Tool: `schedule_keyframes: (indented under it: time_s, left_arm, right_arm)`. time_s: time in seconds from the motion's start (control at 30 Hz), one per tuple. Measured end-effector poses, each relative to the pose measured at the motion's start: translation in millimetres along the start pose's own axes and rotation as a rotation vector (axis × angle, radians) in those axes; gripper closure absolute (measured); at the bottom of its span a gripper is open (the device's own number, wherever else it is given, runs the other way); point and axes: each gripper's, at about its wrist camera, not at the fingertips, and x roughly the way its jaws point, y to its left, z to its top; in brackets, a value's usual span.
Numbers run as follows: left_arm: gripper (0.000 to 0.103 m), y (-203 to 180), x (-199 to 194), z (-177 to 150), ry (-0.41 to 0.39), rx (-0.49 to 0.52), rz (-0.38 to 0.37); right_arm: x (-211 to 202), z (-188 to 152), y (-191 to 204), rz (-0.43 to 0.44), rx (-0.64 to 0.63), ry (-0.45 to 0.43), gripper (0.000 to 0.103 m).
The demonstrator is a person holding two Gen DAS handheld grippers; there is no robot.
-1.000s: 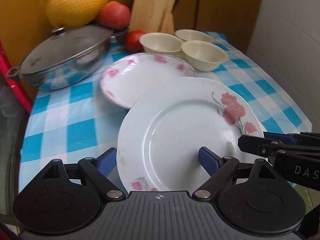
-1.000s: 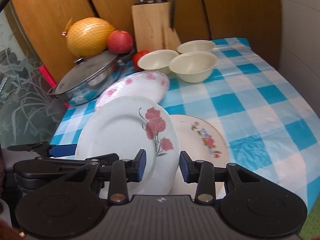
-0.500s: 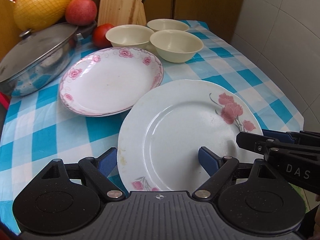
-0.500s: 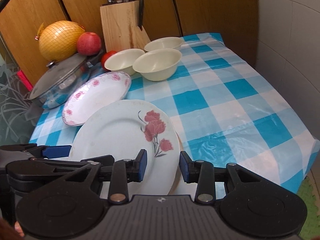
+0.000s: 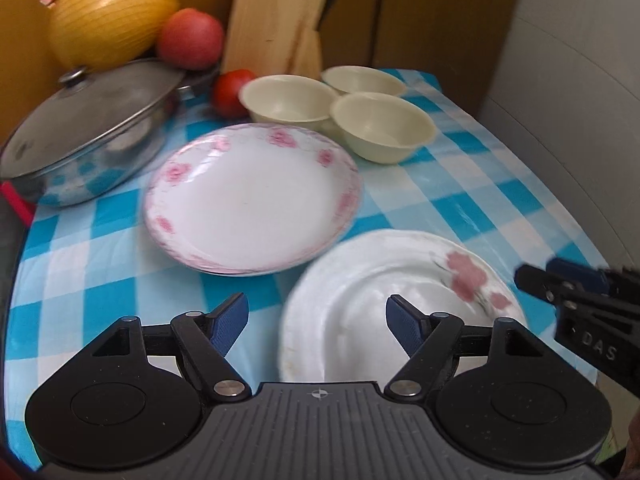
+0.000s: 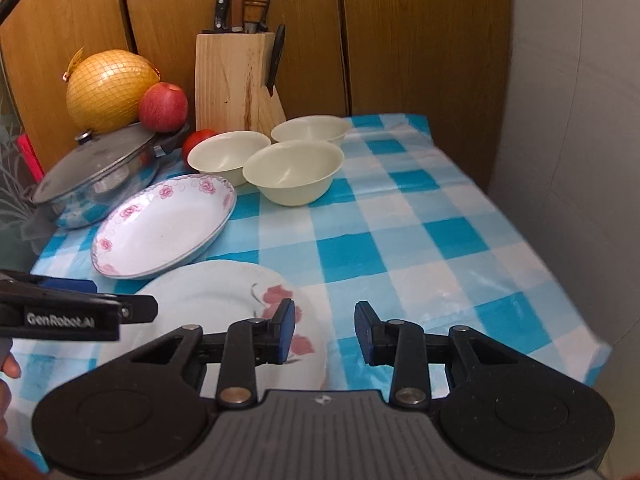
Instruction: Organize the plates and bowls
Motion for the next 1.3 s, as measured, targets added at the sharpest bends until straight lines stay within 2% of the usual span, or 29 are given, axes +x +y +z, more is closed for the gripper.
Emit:
schedule_keyframes:
  time_s: [0.1, 0.43, 0.77, 1.17, 1.3]
  left_arm:
    - [0.021, 18, -1, 9, -0.006, -0.063, 0.015]
    - [0.019, 55, 10, 23, 0.011, -0.164, 0.080]
    - [0.016, 81, 34, 45, 0.030, -0.259, 0.102]
    - [0.017, 84, 68, 56, 0.067, -0.220, 0.141]
    - [0.019, 86, 77, 57, 0.089, -0.219, 0.133]
  right_arm:
    - [8, 12, 3, 0.054, 0.042, 0.011, 0.071]
    - [43, 49, 38, 0.138, 0.047, 0.022, 0.070]
    - [95, 72, 54, 0.148, 0.075, 0.081, 0.069]
    - [136, 78, 65, 0.181, 0.079, 0.149, 0.069]
    - [146, 79, 68, 0.188, 0.074, 0.170, 0.069]
